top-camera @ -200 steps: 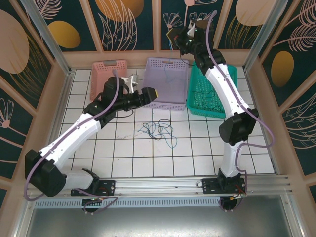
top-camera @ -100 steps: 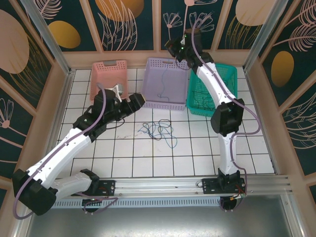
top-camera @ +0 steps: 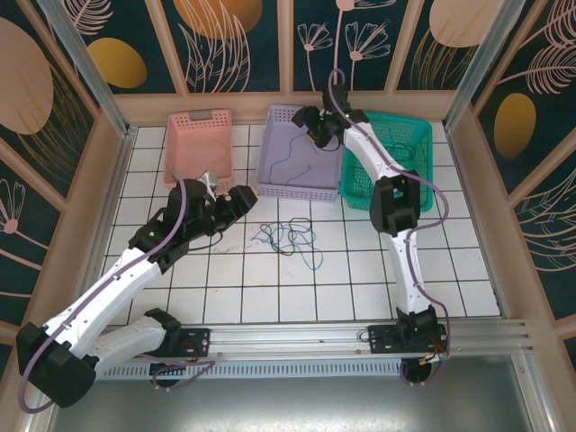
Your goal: Untangle the cables
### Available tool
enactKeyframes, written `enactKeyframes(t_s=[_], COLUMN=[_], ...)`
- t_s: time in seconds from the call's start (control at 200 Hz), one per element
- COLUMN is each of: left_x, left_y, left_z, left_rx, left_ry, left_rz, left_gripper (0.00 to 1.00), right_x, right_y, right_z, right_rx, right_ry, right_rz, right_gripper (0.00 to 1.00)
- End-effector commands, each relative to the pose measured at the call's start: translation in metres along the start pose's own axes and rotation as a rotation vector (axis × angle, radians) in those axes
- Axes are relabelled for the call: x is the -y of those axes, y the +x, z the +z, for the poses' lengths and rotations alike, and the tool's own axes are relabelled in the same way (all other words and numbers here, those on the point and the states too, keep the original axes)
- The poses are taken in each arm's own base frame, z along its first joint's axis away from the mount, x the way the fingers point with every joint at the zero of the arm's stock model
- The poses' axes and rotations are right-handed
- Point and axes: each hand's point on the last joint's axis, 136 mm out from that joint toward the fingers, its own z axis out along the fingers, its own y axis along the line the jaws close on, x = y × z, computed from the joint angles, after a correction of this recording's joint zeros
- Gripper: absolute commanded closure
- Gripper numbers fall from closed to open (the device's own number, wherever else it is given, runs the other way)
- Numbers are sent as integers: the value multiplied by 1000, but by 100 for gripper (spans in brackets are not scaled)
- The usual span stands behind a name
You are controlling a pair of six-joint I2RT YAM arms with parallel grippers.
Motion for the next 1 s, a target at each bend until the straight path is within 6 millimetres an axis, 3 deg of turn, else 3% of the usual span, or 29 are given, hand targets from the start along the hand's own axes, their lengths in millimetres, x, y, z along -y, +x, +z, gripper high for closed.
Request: enactKeyframes(t_s=[0.0,0.075,0.21,0.3,0.415,0.576,0.696,0.821,0.996], left_x=[-38,-56,-70,-79,-81,-82,-82,-75,-64], left_y=[16,26,42,49,54,49,43,35,28], left_z=[6,14,31,40,52,53,51,49,46], left_rx=[-30,-58,-119,-148,-187,-178,-157,-134,-117], left_ry=[-90,-124,-117,-135,-137,-176,-198,-202,-191], left_rz=[-121,-176,-235,-252,-252,-212,-180,-150,-122], left_gripper=[20,21,21,23,27,31,32,32,32], right_x=[-49,-51,-41,-7,55,134,165,162,156], right_y=[-16,-4,52,109,187,261,282,284,260], right_z=[-82,-110,-148,-158,-158,-160,-148,-134,-124], right_rx=[125,170,198,159,21,-121,-214,-238,-260], right_ry=[-67,-43,-43,16,149,330,417,445,440], right_rz=[-76,-117,-224,-319,-402,-516,-665,-822,-633], right_gripper=[30,31,39,44,47,46,46,44,43])
